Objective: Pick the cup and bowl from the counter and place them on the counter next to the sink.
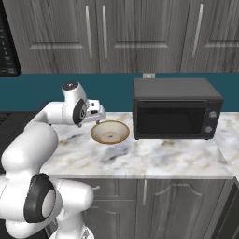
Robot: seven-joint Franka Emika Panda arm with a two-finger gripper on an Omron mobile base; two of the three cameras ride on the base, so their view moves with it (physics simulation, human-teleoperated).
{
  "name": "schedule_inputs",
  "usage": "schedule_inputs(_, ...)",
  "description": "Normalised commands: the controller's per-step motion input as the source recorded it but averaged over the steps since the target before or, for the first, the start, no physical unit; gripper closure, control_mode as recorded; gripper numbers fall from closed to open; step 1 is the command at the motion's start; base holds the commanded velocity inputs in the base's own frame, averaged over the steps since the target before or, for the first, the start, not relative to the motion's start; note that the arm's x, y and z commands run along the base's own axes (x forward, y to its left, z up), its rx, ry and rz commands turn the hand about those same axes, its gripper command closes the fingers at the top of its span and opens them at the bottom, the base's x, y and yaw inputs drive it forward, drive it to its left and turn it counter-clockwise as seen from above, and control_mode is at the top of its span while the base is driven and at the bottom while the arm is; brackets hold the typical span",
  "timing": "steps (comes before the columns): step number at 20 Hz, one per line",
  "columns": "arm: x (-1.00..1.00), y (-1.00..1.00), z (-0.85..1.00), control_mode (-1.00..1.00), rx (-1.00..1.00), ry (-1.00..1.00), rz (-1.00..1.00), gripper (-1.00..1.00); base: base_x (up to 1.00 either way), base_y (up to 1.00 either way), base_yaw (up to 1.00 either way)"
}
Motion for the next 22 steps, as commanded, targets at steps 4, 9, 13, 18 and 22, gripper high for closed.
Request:
schedule_inputs(4,0.11,0.07,-0.35,-1.00,0.00,-0.01,0.09,-1.00,0.00,0.00,0.00)
schedule_inputs(9,0.07,0.00,-0.33,-1.00,0.00,-0.03,0.01,-1.00,0.00,0.00,0.00)
schedule_inputs(13,0.21,0.00,-0.20,-1.00,0.00,-0.06,0.00,-1.00,0.00,0.00,0.00)
schedule_inputs(18,0.29,0.04,-0.16,-1.00,0.00,-0.03,0.00,-1.00,0.00,0.00,0.00)
schedule_inputs(22,0.20,0.21,-0.13,-1.00,0.00,0.00,0.00,-1.00,0.00,0.00,0.00)
